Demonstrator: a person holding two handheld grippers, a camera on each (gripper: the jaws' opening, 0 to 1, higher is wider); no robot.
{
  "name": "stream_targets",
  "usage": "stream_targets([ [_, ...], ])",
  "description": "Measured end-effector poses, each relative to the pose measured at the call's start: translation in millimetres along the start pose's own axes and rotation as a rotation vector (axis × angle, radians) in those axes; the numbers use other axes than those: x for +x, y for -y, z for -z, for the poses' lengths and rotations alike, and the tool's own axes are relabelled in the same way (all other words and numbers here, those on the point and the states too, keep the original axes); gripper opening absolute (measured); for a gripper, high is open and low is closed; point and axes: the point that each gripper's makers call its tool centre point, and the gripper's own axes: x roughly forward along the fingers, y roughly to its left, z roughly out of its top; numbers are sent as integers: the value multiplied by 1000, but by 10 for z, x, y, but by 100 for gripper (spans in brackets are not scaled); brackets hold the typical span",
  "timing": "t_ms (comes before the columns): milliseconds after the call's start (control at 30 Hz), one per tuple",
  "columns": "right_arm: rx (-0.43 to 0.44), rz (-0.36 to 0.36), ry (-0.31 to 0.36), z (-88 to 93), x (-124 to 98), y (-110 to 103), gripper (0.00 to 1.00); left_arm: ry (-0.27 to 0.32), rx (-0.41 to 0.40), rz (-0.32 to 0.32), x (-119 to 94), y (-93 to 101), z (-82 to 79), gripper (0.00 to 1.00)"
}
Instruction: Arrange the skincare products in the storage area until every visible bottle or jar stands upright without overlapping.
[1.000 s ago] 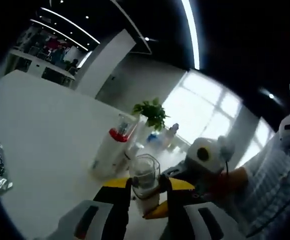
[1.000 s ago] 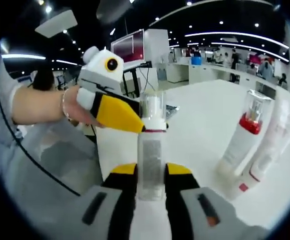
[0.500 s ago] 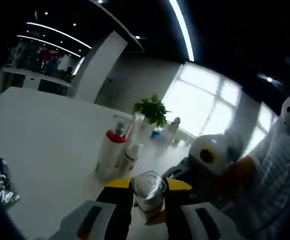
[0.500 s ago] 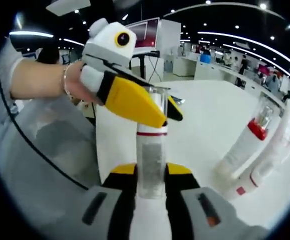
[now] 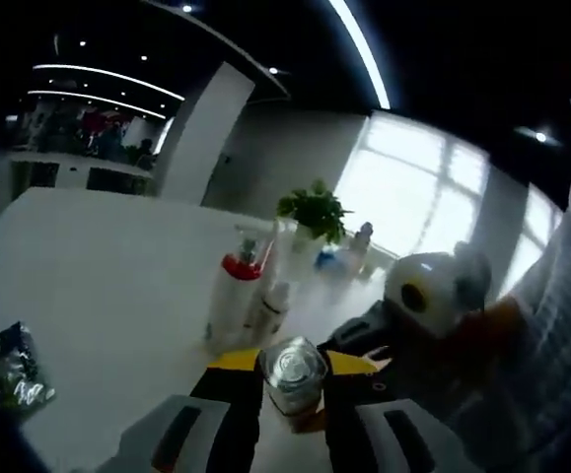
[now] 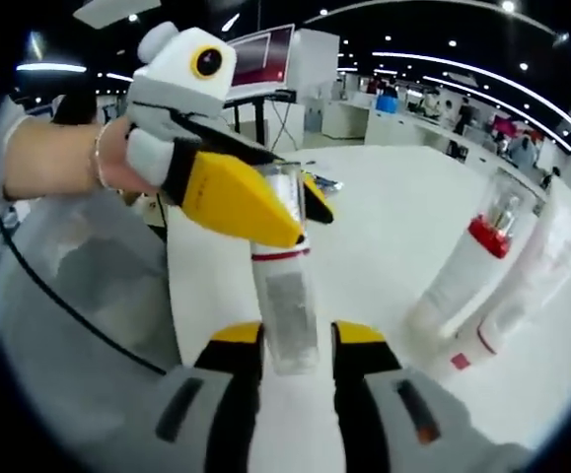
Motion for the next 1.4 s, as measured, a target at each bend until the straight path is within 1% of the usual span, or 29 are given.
stream_targets([
  [33,10,7,3,-5,-10,20,30,3,0,-9,-2,-17,-7,24],
  [67,28,14,12,-16,-22,47,30,10,13,-43,-8,-77,-20,24],
  [133,42,26,17,-20,-35,79,30,8,23,-75,-18,-131,-20,24],
  [167,52,44,18,-18,-50,123,30,10,29,-102,-26,-175,-26,24],
  [200,57,57,19,-16,-58,151,29,10,31,-117,-29,-200,-25,24],
  [233,64,90,21,-15,-73,222,29,2,35,-143,-29,-236,-14,24],
  [267,83,124,12,11,-96,293,29,0,39,-148,-25,-242,-11,24],
  [300,95,145,8,24,-113,340,29,-10,59,-175,-24,-278,4,24],
  [333,94,149,9,22,-118,353,29,-12,67,-188,-21,-292,6,24],
  [400,129,198,25,17,-168,467,29,-12,84,-223,-11,-336,-8,24],
  [467,137,214,30,15,-193,513,29,-16,104,-240,20,-345,-20,24],
  [500,147,235,33,18,-213,556,29,-18,108,-238,42,-333,-22,24],
  [567,152,248,35,20,-230,585,29,-29,124,-249,80,-333,-23,24],
  [700,175,265,43,19,-258,626,30,-54,191,-294,181,-331,-76,24],
  [800,189,297,40,39,-290,684,30,-53,191,-306,270,-309,-107,24],
  [900,224,344,37,80,-345,789,33,-60,192,-321,379,-290,-103,24],
  [933,253,359,36,107,-367,822,33,-69,200,-336,446,-289,-97,24],
  [1000,279,371,33,138,-392,852,33,-88,211,-352,522,-303,-79,24],
  [1100,327,400,40,175,-447,919,33,-108,203,-366,623,-331,-53,24],
  [1233,405,412,48,232,-477,973,33,-136,230,-394,761,-351,-39,24],
  [1300,430,418,51,256,-485,998,33,-134,229,-396,821,-351,-37,24],
  [1333,440,418,51,266,-485,1003,33,-123,226,-396,862,-339,-47,24],
  [1400,459,419,47,290,-481,1011,33,-126,233,-398,920,-315,-54,24],
])
